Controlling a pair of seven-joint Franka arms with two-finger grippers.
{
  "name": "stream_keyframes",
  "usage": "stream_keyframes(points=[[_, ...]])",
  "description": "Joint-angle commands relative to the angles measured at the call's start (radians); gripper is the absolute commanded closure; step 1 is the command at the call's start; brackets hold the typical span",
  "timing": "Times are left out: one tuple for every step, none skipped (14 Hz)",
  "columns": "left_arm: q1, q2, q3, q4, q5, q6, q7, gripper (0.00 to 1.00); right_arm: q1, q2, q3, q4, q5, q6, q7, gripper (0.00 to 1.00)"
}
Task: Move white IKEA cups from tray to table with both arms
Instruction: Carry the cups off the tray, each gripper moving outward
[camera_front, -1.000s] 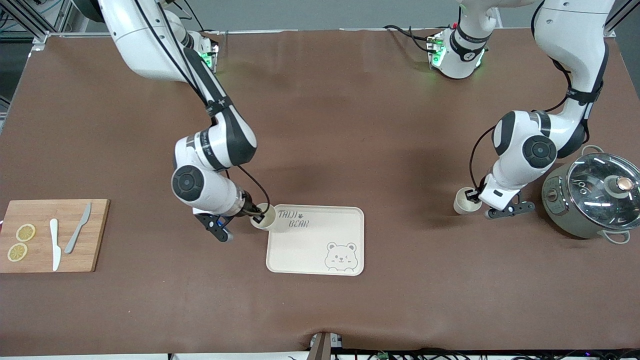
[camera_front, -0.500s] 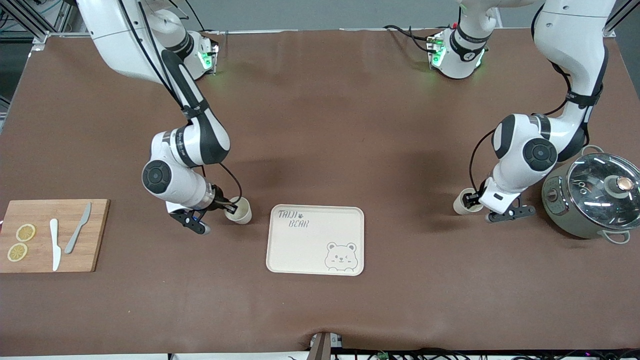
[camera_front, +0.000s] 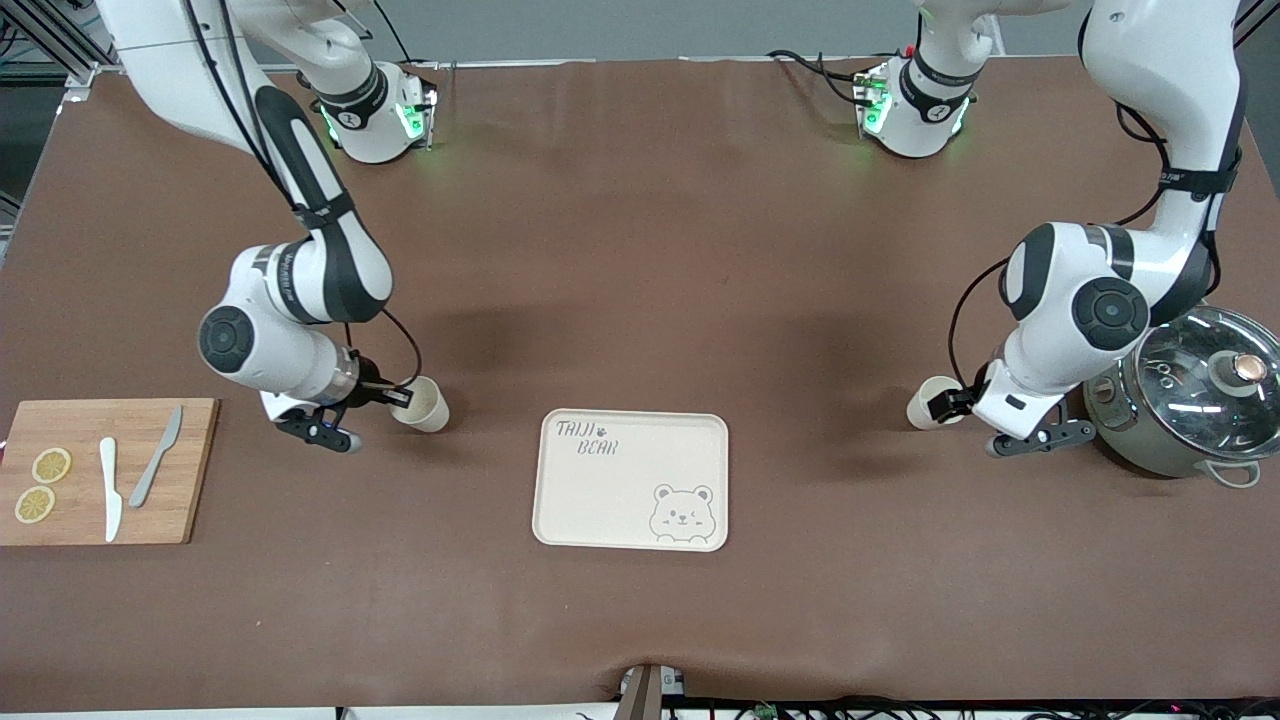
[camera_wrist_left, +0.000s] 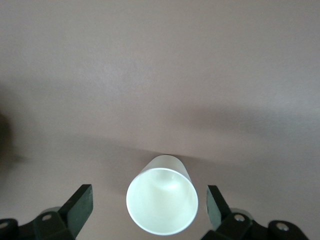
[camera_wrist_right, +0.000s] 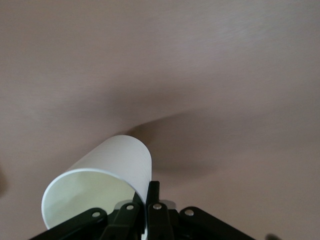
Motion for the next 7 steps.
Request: stream_keyframes(points=[[0.005, -0.008, -0.018, 0.068, -0.020, -0.086, 0.023, 0.00, -0.024, -0.055, -0.019, -0.078, -0.074, 0.004, -0.052, 1.00], [0.005, -0.008, -0.018, 0.094, -0.020, -0.115, 0.023, 0.00, -0.037, -0.068, -0.026, -0.091, -0.100, 0.001, -0.075, 1.00], [0.005, -0.009, -0.018, 0.120, -0.018, -0.144, 0.023, 0.00, -0.061, -0.074, -0.027, -0.107, -0.115, 0.003, -0.110, 1.00], [0.005, -0.009, -0.018, 0.148, -0.018, -0.174, 0.023, 0.00, -0.090, -0.075, -0.026, -0.120, -0.122, 0.004, -0.159, 1.00], [0.005, -0.009, -0.018, 0.177, -0.014, -0.204, 0.023, 0.00, -0.118, -0.078, -0.027, -0.126, -0.122, 0.003, -0.218, 1.00], [0.005, -0.008, -0.018, 0.203, -0.009, -0.232, 0.023, 0.00, -0.147, -0.083, -0.026, -0.128, -0.122, 0.003, -0.270, 1.00], [0.005, -0.011, -0.018, 0.226, -0.008, -0.258, 0.023, 0.00, -0.173, -0.083, -0.027, -0.131, -0.122, 0.003, -0.316, 1.00]])
